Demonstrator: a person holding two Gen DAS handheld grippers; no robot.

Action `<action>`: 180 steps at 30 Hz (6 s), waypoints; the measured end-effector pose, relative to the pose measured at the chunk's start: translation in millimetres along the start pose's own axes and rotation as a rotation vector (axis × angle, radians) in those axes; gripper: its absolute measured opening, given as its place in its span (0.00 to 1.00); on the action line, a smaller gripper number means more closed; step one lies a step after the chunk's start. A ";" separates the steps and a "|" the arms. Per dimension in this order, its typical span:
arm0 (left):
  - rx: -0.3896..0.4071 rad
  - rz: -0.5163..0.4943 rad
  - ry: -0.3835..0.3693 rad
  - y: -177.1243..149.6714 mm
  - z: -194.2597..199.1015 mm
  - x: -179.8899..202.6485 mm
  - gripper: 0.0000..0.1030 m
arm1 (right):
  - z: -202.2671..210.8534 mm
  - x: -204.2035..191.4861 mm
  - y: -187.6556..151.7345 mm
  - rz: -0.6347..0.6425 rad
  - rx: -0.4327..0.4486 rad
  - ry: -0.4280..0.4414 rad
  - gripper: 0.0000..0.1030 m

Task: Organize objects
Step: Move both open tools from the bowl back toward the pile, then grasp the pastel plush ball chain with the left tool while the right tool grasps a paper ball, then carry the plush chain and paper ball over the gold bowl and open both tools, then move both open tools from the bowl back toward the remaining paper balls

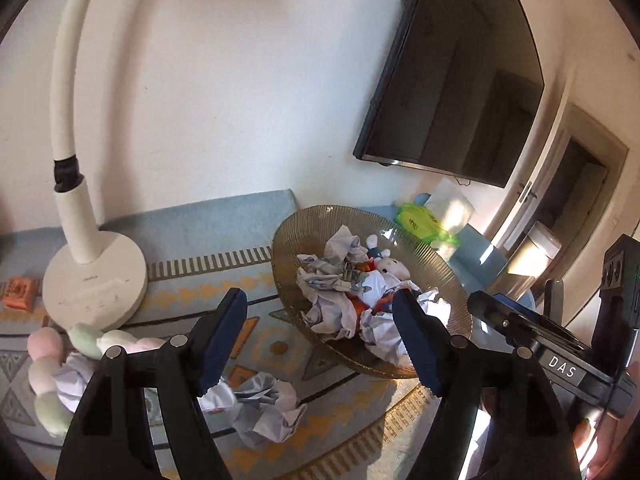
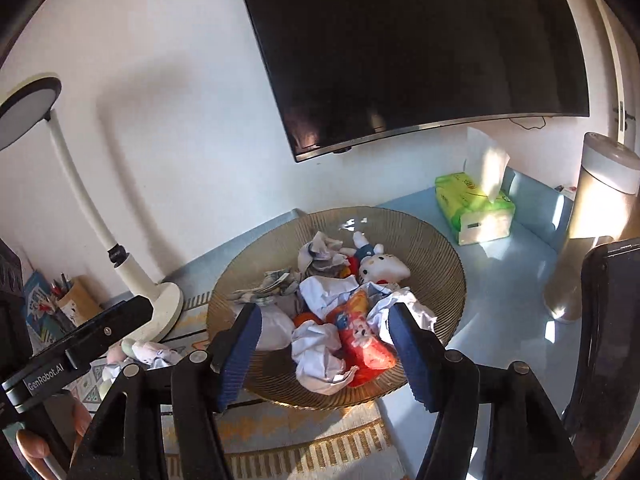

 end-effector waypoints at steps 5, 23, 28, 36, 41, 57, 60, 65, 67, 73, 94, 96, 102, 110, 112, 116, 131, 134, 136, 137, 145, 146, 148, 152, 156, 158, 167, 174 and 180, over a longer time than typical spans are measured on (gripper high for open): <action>0.163 -0.046 0.173 10.4 92.5 -38.1 0.82 | 27.0 -57.9 -18.7 0.076 0.007 0.115 0.64; -0.030 0.206 0.580 -151.1 135.8 -230.5 0.99 | -53.6 -130.5 -159.3 0.270 -0.177 0.067 0.90; -0.083 0.137 0.622 -155.3 127.3 -216.7 0.99 | -57.5 -129.6 -160.2 0.280 -0.204 0.034 0.91; -0.112 0.176 0.631 -159.9 127.5 -225.0 0.99 | -62.9 -128.9 -161.9 0.281 -0.230 0.019 0.91; -0.123 0.161 0.630 -160.0 124.3 -223.0 0.99 | -62.8 -128.7 -162.1 0.281 -0.230 0.014 0.91; -0.133 0.158 0.631 -160.7 122.9 -224.0 0.99 | -65.2 -128.1 -162.9 0.281 -0.241 0.009 0.91; -0.133 0.157 0.629 -160.8 122.9 -223.6 0.99 | -62.2 -128.2 -161.2 0.284 -0.224 0.007 0.91; -0.204 0.054 0.566 -152.1 109.3 -213.1 0.99 | -47.4 -151.3 -145.8 0.107 -0.338 0.311 0.91; -0.222 -0.016 0.521 -138.9 103.1 -206.3 0.99 | -48.9 -171.4 -134.2 0.064 -0.373 0.396 0.91; -0.272 -0.048 0.329 -124.5 61.5 -204.5 0.98 | -111.3 -229.0 -125.5 0.073 -0.476 0.412 0.82; -0.323 -0.036 0.338 -130.8 44.0 -216.7 0.41 | -141.3 -226.4 -127.4 0.058 -0.457 0.438 0.43; -0.306 -0.028 0.319 -138.7 69.4 -209.1 0.41 | -109.4 -220.1 -132.7 0.131 -0.440 0.459 0.43; -0.274 -0.099 0.241 -177.9 141.9 -165.7 0.41 | -41.3 -210.1 -189.5 0.499 -0.396 0.397 0.44; -0.320 -0.143 0.402 -207.8 139.2 -171.4 0.56 | -32.3 -191.6 -212.3 0.517 -0.406 0.269 0.64; -0.290 -0.092 0.368 -206.5 147.9 -175.3 0.79 | -21.9 -180.9 -211.7 0.502 -0.380 0.255 0.73; -0.191 -0.013 0.335 -190.4 157.7 -177.1 0.97 | -15.7 -171.2 -211.1 0.381 -0.386 0.293 0.90; -0.286 -0.042 0.458 -191.3 112.2 -179.3 0.44 | -49.3 -206.4 -218.5 0.316 -0.407 0.247 0.43; -0.274 -0.059 0.472 -191.2 115.1 -174.2 0.43 | -38.4 -204.5 -216.9 0.299 -0.409 0.353 0.42; -0.254 -0.066 0.452 -188.9 118.6 -165.5 0.43 | -25.3 -198.0 -212.8 0.285 -0.383 0.410 0.42; -0.246 -0.063 0.434 -186.8 119.7 -159.6 0.43 | -19.4 -192.8 -209.6 0.284 -0.368 0.407 0.42; -0.081 -0.165 0.275 -104.7 108.6 -74.4 0.43 | 56.2 -98.2 -73.9 0.226 0.040 0.162 0.43; -0.057 -0.177 0.246 -89.6 105.0 -60.6 0.43 | 64.5 -82.5 -55.9 0.193 0.092 0.117 0.43; -0.024 -0.197 0.191 -60.5 91.6 -33.2 0.43 | 71.4 -52.0 -26.2 0.127 0.166 0.013 0.43; -0.012 -0.216 0.134 -17.9 41.6 15.4 0.43 | 45.8 -2.4 12.5 -0.032 0.162 -0.029 0.43; -0.039 -0.211 0.078 -6.8 -16.1 45.7 0.43 | 0.2 30.4 25.3 -0.123 0.061 -0.077 0.43; -0.043 -0.202 0.060 -4.4 -40.5 53.6 0.43 | -15.7 35.4 27.4 -0.149 0.030 -0.048 0.43; 0.011 -0.116 -0.025 -2.4 -56.1 52.0 0.96 | -24.5 42.6 14.3 -0.167 0.025 0.001 0.75; 0.091 -0.091 0.069 -7.3 29.0 6.2 0.99 | 0.2 5.3 -12.0 -0.113 0.036 0.086 0.79; 0.130 -0.021 0.222 -46.5 102.0 -61.0 0.99 | 19.2 -66.5 -59.7 0.031 -0.001 0.225 0.91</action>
Point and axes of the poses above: each gripper's, at about its wrist camera, not at the fingertips, and z roughly against the way its jaws point, x to its right, y to its top, the point moved 5 cm from there along -z, roughly the way its jaws point, and after that the axes turned 3 degrees about -z, right-handed, at the moved point
